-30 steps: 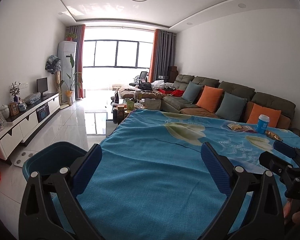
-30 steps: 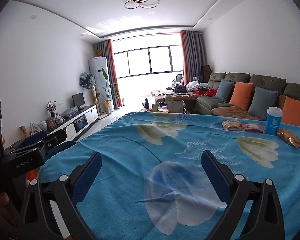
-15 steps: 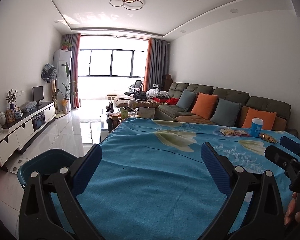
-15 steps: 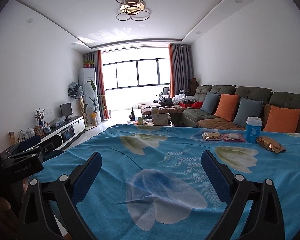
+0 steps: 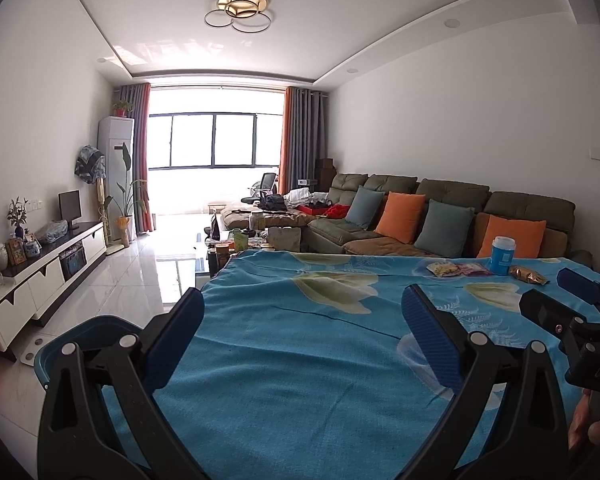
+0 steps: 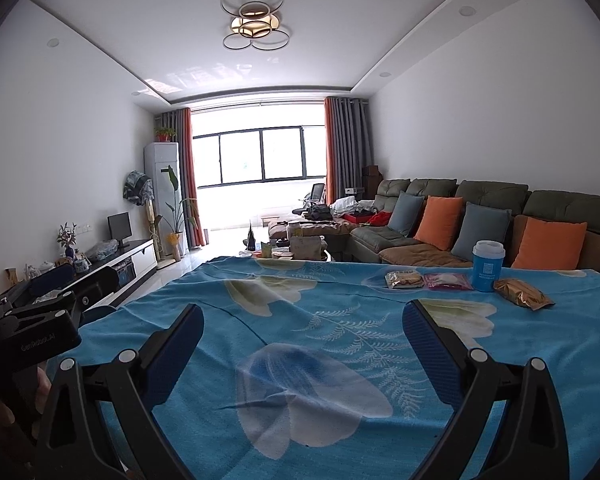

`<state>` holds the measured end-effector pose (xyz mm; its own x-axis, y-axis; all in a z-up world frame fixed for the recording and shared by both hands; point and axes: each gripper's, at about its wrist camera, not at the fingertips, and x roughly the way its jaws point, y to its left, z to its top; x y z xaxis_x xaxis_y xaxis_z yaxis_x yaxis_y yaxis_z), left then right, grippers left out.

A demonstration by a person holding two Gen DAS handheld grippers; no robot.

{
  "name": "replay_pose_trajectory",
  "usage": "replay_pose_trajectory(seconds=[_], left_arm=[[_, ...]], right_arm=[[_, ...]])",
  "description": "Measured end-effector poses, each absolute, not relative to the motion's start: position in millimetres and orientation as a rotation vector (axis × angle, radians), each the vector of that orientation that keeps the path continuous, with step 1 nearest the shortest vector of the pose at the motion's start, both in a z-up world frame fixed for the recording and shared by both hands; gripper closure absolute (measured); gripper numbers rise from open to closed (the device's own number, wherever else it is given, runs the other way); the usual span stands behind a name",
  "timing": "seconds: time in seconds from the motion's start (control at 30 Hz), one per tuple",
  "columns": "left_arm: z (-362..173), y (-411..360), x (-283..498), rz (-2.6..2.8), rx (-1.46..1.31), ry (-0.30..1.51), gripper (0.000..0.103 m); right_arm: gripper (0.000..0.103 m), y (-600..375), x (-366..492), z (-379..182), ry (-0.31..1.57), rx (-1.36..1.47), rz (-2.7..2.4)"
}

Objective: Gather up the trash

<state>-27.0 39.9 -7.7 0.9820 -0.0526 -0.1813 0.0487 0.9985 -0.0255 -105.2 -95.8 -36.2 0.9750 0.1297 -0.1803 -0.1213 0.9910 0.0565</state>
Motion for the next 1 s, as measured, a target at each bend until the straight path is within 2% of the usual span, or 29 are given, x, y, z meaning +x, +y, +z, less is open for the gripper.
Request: replay_pose_trajectory(seconds=[1.0], left_arm=[[-6.1, 39.1, -25.3, -0.041, -0.030, 0.176, 0.006]], right_arm=[[0.007, -96.1, -111.0, -32.2, 0.174, 0.033, 0.092]])
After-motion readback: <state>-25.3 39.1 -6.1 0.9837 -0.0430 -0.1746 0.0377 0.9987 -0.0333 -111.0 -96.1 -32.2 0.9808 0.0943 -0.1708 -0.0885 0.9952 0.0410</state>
